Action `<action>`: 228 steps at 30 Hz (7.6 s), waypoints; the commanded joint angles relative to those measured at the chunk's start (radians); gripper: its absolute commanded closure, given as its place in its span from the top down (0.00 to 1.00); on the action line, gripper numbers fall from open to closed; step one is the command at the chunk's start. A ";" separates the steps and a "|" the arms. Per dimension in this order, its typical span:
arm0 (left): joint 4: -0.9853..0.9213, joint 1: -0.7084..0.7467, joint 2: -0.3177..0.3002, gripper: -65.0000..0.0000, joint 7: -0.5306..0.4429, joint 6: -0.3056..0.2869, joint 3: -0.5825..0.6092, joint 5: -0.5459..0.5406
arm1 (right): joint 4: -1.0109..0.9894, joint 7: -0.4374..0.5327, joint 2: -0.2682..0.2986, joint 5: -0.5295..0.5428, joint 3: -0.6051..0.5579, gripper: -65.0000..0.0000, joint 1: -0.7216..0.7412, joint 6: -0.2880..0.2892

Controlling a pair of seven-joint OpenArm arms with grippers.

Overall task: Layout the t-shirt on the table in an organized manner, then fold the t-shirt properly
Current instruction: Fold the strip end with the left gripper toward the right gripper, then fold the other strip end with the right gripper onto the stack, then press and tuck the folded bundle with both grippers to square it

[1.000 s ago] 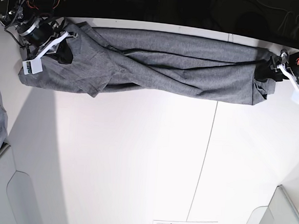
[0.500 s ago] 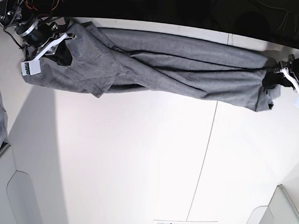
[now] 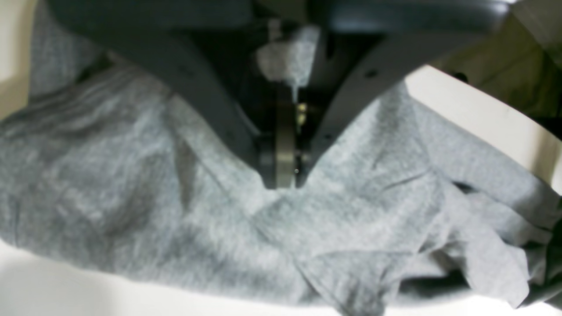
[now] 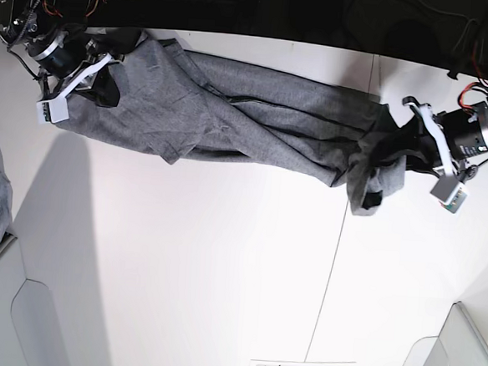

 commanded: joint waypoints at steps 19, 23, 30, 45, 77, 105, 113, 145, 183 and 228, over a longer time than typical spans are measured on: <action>-0.112 -0.105 0.250 0.53 -0.216 0.079 0.401 0.401 | 0.017 0.019 0.011 0.066 0.005 0.41 0.016 0.013; -0.112 -0.109 0.261 0.54 -0.216 0.078 0.454 0.394 | 0.049 0.007 0.011 0.087 0.023 0.45 0.049 0.013; -0.110 -0.116 0.299 0.54 -0.214 0.067 0.499 0.360 | 0.111 -0.038 0.012 0.085 0.185 0.45 0.069 0.004; -0.008 -0.124 0.254 0.54 -0.130 -0.009 0.331 0.183 | -0.148 -0.084 0.081 0.196 0.281 0.61 0.013 0.051; -0.295 -0.087 0.117 0.54 -0.150 0.022 0.068 0.232 | -0.135 -0.098 0.085 0.265 0.288 0.00 0.139 0.043; -0.301 -0.058 0.224 0.54 -0.194 0.012 0.291 0.341 | 0.171 -0.136 -0.274 0.116 -0.326 0.50 0.163 0.050; -0.301 -0.057 0.188 0.53 -0.166 0.012 0.165 0.231 | 0.196 -0.135 -0.306 0.133 -0.449 0.51 0.166 0.051; -0.158 -0.062 0.177 0.00 -0.297 -0.009 0.551 0.528 | -0.500 0.118 -0.290 -0.300 -0.196 0.00 0.661 0.037; -0.334 -0.502 -0.037 0.00 -0.204 0.027 0.489 0.329 | 0.101 -0.066 -0.246 0.077 -0.219 0.00 0.291 0.043; -0.040 0.037 -0.023 0.00 -0.188 -0.009 0.142 0.255 | -0.119 -0.019 -0.155 -0.216 -0.260 0.00 0.395 -0.010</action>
